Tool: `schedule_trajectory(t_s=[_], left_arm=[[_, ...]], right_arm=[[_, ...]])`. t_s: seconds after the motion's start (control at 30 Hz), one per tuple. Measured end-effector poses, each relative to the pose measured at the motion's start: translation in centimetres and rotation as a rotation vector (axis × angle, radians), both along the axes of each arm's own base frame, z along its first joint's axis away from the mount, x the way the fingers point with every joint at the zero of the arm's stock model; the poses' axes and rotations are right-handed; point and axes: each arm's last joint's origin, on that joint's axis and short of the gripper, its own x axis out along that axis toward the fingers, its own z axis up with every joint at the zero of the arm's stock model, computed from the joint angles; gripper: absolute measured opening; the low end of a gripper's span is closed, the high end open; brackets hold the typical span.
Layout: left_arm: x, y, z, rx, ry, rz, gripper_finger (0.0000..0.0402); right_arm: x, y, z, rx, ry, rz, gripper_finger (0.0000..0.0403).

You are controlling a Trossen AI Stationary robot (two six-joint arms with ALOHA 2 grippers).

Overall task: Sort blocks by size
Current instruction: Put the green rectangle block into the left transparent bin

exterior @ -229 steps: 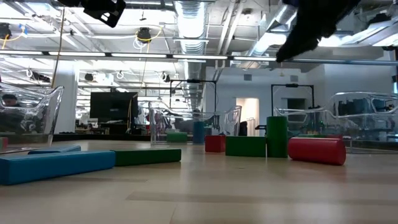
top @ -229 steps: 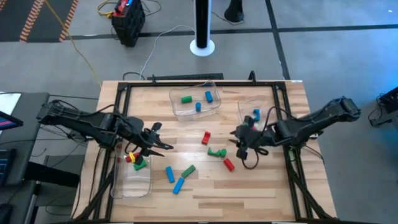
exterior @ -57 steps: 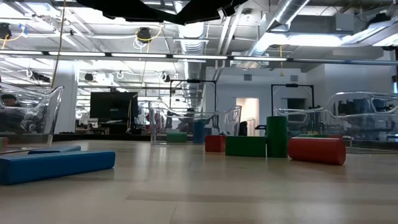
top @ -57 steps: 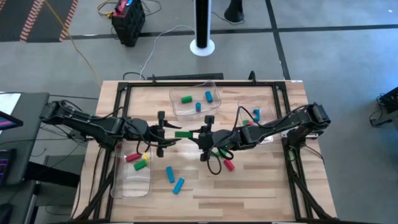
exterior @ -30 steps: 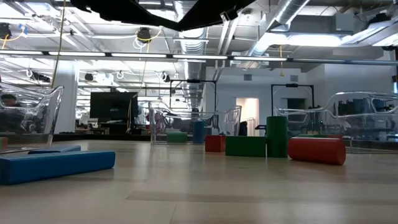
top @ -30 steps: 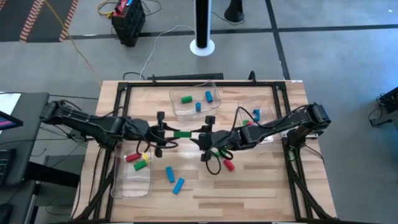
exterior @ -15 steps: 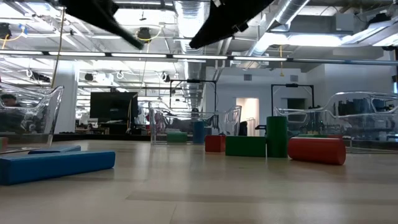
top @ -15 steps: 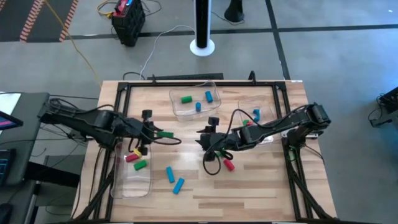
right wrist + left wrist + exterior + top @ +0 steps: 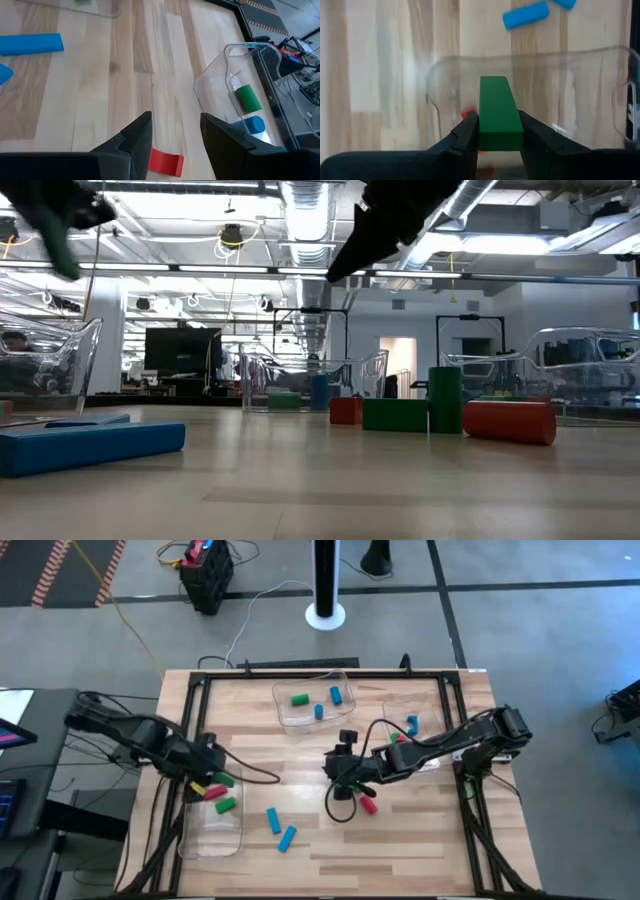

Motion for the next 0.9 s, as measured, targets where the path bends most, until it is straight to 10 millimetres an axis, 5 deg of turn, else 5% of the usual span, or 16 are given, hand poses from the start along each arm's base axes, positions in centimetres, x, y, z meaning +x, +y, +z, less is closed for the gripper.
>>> schedule_trajectory(t_s=[0.63, 0.9], left_arm=[[-0.2, -1.4, -5.3, -0.098, 0.178, 0.065, 0.0118], [0.1, -1.6, -6.1, -0.13, 0.159, 0.083, 0.0122]], right_arm=[[-0.7, 0.4, -0.5, 0.016, 0.067, -0.012, 0.0195], [-0.8, 0.5, -0.6, 0.015, 0.076, -0.011, 0.0195]])
